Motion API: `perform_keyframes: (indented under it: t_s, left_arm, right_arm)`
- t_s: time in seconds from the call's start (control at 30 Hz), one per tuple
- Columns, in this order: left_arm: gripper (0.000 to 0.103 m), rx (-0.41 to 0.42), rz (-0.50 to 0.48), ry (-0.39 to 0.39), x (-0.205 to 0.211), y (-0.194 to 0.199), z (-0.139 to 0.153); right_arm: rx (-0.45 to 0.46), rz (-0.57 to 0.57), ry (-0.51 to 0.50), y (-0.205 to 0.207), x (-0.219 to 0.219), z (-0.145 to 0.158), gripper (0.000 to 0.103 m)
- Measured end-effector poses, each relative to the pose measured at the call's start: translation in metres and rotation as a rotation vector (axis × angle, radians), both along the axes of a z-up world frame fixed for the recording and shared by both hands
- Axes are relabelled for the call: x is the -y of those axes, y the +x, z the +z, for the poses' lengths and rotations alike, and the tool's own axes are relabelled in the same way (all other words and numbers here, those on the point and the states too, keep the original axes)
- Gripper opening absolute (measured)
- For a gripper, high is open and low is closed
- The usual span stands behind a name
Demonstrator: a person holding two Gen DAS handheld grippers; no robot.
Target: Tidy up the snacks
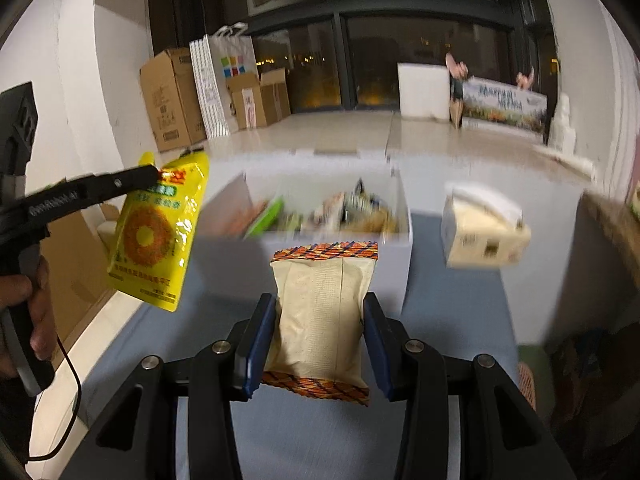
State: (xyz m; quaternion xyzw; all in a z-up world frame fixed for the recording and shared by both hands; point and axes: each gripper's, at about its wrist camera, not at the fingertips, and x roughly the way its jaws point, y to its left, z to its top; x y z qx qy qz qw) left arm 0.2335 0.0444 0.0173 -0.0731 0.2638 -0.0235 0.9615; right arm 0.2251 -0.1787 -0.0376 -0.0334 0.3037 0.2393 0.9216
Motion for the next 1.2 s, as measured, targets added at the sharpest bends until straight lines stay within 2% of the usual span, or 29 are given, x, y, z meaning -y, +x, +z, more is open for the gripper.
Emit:
perform_keyframes:
  t_s: [0.17,0.33,0.37,0.43,0.47,0.5,0.53,0.57,0.63,0.7,0.83,0.9,0.97,1.03,1.1,1.2]
  left_arm:
    - [0.027,-0.03,0.005,0.026,-0.002,0.067,0.001]
    - [0.028,-0.059,0.019,0.085,0.0,0.118,-0.013]
    - [0.032,-0.074,0.025,0.079,-0.003,0.127,-0.017]
    - [0.054,-0.135,0.036,0.05,-0.008,0.144,-0.028]
    - [0.088,-0.155,0.036,0.034,-0.012,0.15,-0.032]
    - [0.101,-0.159,0.052,0.027,-0.016,0.151,-0.036]
    - [0.102,-0.141,0.105,0.022,-0.023,0.148,-0.038]
    - [0.103,-0.138,0.119,0.008,-0.028,0.146,-0.04]
    - [0.103,-0.161,0.131,-0.007,-0.035,0.142,-0.046]
    - [0.103,-0.158,0.135,0.03,-0.034,0.136,-0.048]
    - [0.103,-0.108,0.164,0.15,-0.023,0.115,-0.045]
    - [0.103,-0.077,0.148,0.191,-0.013,0.098,-0.04]
    - [0.103,-0.057,0.139,0.19,-0.007,0.083,-0.035]
    - [0.103,-0.032,0.145,0.186,-0.001,0.065,-0.03]
    - [0.103,-0.025,0.148,0.176,0.004,0.05,-0.025]
    - [0.103,-0.018,0.106,0.16,0.011,0.022,-0.019]
  right_arm:
    - [-0.016,-0.024,0.025,0.074,-0.019,0.025,0.047]
    - [-0.056,-0.045,0.008,0.133,-0.039,0.022,0.048]
    - [-0.067,-0.048,0.006,0.142,-0.043,0.02,0.048]
    - [-0.095,-0.055,0.002,0.162,-0.05,0.016,0.051]
    - [-0.1,-0.065,-0.006,0.169,-0.052,0.015,0.057]
    - [-0.099,-0.078,-0.011,0.175,-0.054,0.013,0.068]
    - [-0.097,-0.099,-0.017,0.179,-0.054,0.012,0.097]
    - [-0.086,-0.116,-0.005,0.18,-0.051,0.011,0.103]
    - [-0.101,-0.089,0.038,0.182,-0.046,0.007,0.103]
    - [-0.119,-0.093,0.021,0.182,-0.046,0.001,0.103]
    - [-0.101,-0.09,-0.026,0.165,-0.051,-0.004,0.103]
    - [-0.094,-0.088,-0.058,0.155,-0.054,-0.003,0.103]
    - [-0.069,-0.08,-0.096,0.141,-0.057,0.001,0.103]
    - [0.018,-0.092,-0.136,0.117,-0.058,0.01,0.103]
    - [0.062,-0.095,-0.144,0.098,-0.055,0.017,0.103]
    - [0.023,-0.092,-0.119,0.073,-0.043,0.021,0.103]
